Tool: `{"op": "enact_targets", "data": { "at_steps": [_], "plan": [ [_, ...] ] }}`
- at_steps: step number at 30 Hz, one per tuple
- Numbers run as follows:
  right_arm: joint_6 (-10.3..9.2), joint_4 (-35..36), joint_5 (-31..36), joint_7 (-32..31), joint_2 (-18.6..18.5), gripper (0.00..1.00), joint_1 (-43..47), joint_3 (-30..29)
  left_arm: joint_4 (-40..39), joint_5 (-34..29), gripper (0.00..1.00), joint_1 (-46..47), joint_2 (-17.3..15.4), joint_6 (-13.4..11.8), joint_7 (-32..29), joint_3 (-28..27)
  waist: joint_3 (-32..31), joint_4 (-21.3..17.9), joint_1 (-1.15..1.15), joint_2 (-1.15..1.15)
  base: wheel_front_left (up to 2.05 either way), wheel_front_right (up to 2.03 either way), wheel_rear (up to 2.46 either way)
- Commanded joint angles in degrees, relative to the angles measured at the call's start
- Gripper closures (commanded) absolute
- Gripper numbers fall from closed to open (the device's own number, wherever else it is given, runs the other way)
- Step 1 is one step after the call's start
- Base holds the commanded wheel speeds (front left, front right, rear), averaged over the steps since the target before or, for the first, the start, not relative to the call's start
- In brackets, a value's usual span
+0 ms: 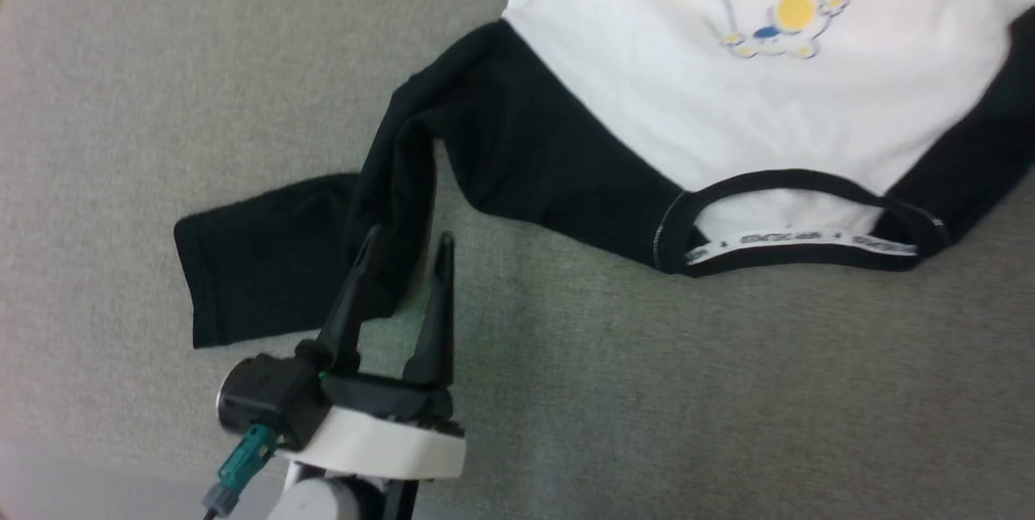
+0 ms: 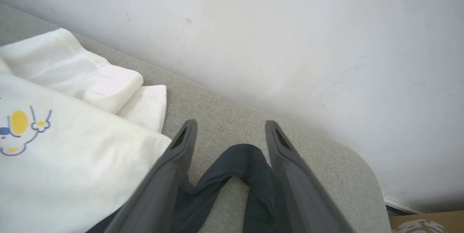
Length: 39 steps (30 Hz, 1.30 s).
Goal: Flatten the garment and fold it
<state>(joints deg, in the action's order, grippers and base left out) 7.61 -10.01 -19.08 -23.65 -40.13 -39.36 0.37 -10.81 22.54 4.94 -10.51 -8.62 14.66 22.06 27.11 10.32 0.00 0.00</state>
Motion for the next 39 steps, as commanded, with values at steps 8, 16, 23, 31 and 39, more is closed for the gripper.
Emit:
{"op": "enact_targets", "data": {
  "at_steps": [8,16,23,31,39],
  "plan": [
    [-0.12,18.2,2.89,12.48,17.59,0.0,23.69,-12.38,-0.1,0.06,0.0,-5.03,-2.44,-1.49,-0.63,-0.8,-10.13,-5.49,0.0,0.0,0.0,0.0,0.0],
    [-0.12,27.07,7.52,18.81,35.4,0.0,41.66,-19.35,-0.02,-2.09,0.0,-6.53,-4.47,-2.78,-3.43,0.27,-12.7,-7.21,0.0,0.0,0.0,0.0,0.0],
    [-0.12,28.76,7.09,20.11,37.18,0.0,44.66,-19.65,0.87,-6.72,0.0,0.59,-8.65,-0.15,-12.47,3.72,-12.52,-8.34,0.0,0.0,0.0,0.0,0.0],
    [-0.12,27.78,5.05,20.95,37.23,0.0,43.4,-17.85,8.78,-8.76,0.0,14.62,-12.38,8.34,-30.88,9.52,-10.07,-9.1,0.0,0.0,0.0,0.0,0.0],
    [-0.12,27.76,4.88,20.81,37.24,0.0,42.37,-16.77,15.16,-9.24,0.0,22.34,-13.47,12.26,-38.0,11.49,-5.9,-10.7,0.0,0.0,0.0,0.0,0.0]
  ]
}}
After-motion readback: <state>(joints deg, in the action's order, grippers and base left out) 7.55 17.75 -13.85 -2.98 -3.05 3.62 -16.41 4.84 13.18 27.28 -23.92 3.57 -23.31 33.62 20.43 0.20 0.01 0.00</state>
